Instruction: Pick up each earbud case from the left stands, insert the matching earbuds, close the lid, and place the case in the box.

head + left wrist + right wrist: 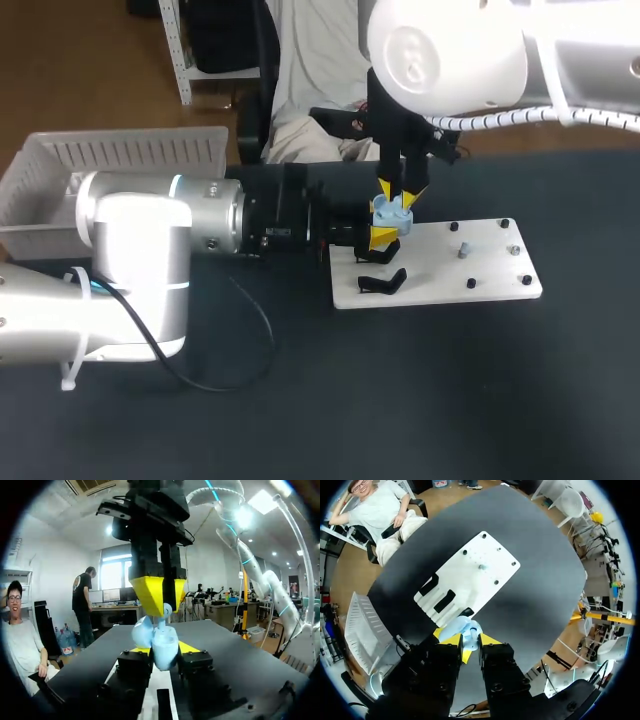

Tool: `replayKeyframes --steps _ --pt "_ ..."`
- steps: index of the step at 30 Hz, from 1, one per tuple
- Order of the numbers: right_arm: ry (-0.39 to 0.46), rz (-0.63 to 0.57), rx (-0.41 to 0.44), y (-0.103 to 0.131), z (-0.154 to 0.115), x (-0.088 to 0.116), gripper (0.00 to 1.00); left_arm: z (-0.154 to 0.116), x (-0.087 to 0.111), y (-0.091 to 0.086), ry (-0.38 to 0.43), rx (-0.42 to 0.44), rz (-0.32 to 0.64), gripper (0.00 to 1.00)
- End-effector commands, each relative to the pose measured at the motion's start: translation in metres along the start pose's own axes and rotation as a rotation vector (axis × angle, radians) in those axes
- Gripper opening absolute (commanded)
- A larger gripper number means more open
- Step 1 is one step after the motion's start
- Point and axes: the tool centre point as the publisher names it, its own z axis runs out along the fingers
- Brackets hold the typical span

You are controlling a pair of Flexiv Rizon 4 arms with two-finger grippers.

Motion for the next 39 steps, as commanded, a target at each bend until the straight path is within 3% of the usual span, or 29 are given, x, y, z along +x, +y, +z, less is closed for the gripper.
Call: replayKeyframes --steps 1,19,21,22,23,24,27,30,31,36,39 --pt "-0.004 -0.001 -0.001 -0.001 0.003 -0.001 0.00 0.001 0.000 -0.002 -0.003 -0.009 0.004 0.00" --pt "-0.003 -0.007 0.020 0.004 0.012 -0.002 0.00 0.001 0.000 -0.002 -0.003 -0.009 0.004 0.00" --pt "0.005 -0.007 0.015 0.004 0.011 -0.001 0.40 0.001 0.000 -0.002 -0.003 -0.009 0.004 0.00" --pt "0.012 -0.008 0.007 0.003 0.010 -0.001 0.51 0.001 0.000 -0.002 -0.003 -0.009 0.004 0.00" --pt "0.021 -0.007 -0.003 0.003 0.008 -0.001 0.84 0.001 0.000 -0.002 -0.003 -0.009 0.004 0.00" --pt "0.028 -0.006 -0.011 0.002 0.006 -0.001 0.95 0.001 0.000 -0.002 -0.003 -0.009 0.004 0.00" --pt "0.050 0.001 -0.049 -0.006 -0.004 0.000 0.98 0.001 0.000 -0.002 -0.003 -0.009 0.004 0.00" --pt "0.086 -0.025 -0.106 -0.016 -0.016 0.002 0.92 0.001 0.000 -0.002 -0.003 -0.009 0.004 0.00" --pt "0.084 -0.055 -0.117 -0.019 -0.020 0.004 0.88 0.001 0.000 -0.002 -0.003 -0.009 0.004 0.00" --pt "0.051 -0.272 -0.190 -0.034 -0.033 0.013 0.96 0.001 0.000 -0.002 -0.003 -0.009 0.004 0.00" --pt "0.035 -0.343 -0.216 -0.041 -0.032 0.012 1.00 0.001 0.000 -0.002 -0.003 -0.009 0.004 0.00"
